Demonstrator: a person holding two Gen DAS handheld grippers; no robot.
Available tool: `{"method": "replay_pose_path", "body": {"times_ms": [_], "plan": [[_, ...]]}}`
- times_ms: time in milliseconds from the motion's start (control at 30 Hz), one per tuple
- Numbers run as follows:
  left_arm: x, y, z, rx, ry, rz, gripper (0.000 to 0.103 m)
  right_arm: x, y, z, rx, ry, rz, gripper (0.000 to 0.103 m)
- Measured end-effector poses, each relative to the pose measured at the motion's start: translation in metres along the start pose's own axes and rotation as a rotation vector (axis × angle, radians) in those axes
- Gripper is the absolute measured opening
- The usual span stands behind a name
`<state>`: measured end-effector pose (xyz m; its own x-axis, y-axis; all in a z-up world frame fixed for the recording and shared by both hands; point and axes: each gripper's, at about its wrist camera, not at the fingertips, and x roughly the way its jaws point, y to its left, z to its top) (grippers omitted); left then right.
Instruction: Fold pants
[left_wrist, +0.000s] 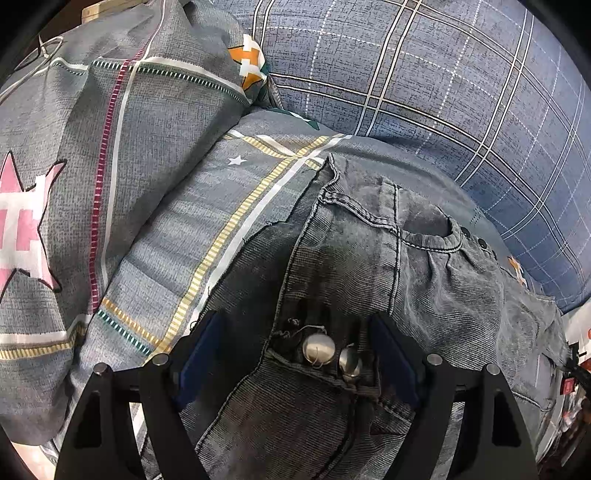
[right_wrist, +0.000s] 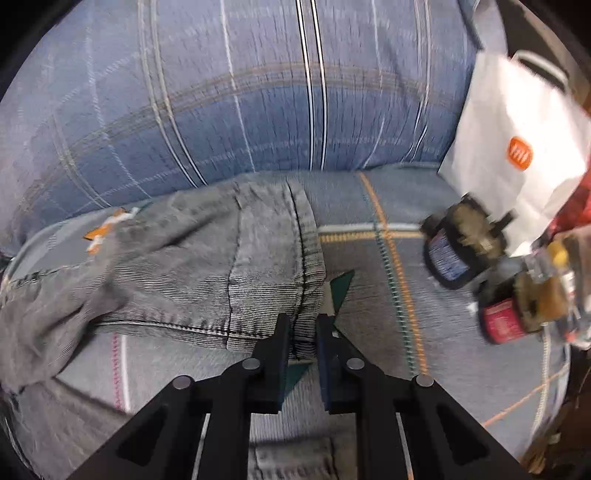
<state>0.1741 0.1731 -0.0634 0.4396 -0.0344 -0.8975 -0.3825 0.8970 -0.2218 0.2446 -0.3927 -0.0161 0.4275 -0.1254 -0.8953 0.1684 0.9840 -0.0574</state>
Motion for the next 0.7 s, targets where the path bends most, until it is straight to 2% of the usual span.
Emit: {"method": "replay_pose_path", "body": {"times_ms": [133,300,433,467,500,533,600,667,700], "plan": [[0.000,0.001,0.001,0.012,0.002,0.004,0.083,-0.026,-0.012,-0.013,-0.010,-0.035,-0.009,0.014],[-0.003,0.002,0.004,0.013,0.013,0.013,0.083,0.003,-0.033,-0.033,0.034,0.064,0.025,0.014],[-0.012,0.006,0.012,0.031,-0.020,0.037,0.083,-0.012,-0.045,-0.040,0.079,0.006,0.061,0.015],[-0.011,0.008,0.016,0.030,-0.016,0.031,0.083,-0.001,-0.038,-0.041,0.019,0.045,0.034,0.020],[-0.010,0.009,0.020,0.026,-0.010,0.024,0.083,0.013,-0.033,-0.042,-0.029,0.108,0.013,0.022],[-0.009,0.011,0.025,0.017,-0.005,0.013,0.083,0.020,-0.030,-0.042,-0.054,0.135,0.007,0.023],[-0.010,0.013,0.034,-0.002,-0.006,-0.011,0.083,0.003,-0.039,-0.034,0.000,0.055,0.038,0.032],[-0.008,0.010,0.048,-0.018,-0.016,-0.033,0.083,-0.015,-0.054,-0.023,0.111,-0.035,0.103,0.074],[-0.007,0.007,0.055,-0.013,-0.021,-0.042,0.083,-0.019,-0.057,-0.018,0.130,-0.061,0.114,0.075]]}}
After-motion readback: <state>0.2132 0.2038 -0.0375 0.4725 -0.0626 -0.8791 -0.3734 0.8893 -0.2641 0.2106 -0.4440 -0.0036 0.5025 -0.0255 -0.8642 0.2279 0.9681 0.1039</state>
